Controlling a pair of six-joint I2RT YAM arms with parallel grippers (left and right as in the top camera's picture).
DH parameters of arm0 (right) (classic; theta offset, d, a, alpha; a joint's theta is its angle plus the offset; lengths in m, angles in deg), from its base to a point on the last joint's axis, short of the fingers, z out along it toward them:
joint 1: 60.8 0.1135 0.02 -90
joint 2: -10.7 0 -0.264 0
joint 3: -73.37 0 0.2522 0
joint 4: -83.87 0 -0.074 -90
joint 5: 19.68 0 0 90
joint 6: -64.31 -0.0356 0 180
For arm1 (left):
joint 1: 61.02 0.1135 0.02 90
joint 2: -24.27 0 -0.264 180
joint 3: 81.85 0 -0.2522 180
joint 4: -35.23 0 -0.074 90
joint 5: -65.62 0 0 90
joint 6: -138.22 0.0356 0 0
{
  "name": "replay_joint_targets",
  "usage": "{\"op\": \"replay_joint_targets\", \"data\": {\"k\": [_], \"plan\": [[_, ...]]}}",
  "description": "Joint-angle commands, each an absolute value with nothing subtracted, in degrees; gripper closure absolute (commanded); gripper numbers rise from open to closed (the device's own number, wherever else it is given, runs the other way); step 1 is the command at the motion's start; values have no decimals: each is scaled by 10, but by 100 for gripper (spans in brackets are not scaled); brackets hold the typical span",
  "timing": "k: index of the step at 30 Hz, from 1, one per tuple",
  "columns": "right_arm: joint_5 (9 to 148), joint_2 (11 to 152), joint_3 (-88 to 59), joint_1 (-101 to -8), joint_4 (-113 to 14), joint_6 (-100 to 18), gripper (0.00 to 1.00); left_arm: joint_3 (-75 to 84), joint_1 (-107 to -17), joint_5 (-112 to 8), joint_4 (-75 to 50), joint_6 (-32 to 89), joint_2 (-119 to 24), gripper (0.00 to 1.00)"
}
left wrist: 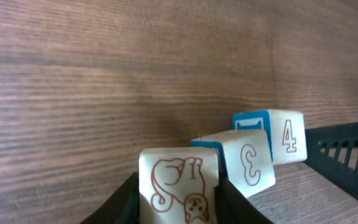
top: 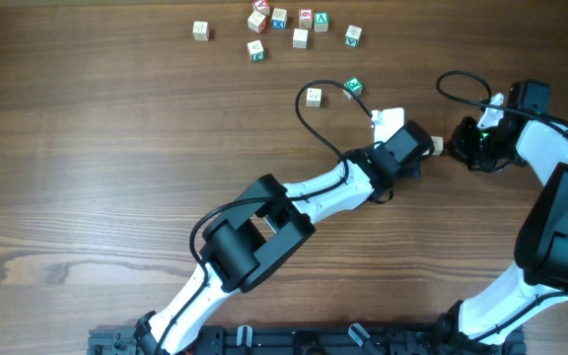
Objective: Form a horizontal line
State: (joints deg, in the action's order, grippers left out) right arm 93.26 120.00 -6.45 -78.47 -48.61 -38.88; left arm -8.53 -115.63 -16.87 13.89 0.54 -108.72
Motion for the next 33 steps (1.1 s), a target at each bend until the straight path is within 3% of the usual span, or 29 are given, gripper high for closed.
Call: {"op": "replay_joint_targets", "data": {"k": [1,11,33], "plan": [[944,1210,-67,-780,-487,-392,96,-64,-1164,-182,122,0,-1116,64],[944,1210,-67,-780,-489,-392,96,-64,-1161,-183,116,0,-1116,50],[942,1210,-67,-780,-488,-392,96,-64,-1161,-183,57,0,-1089,53]]}}
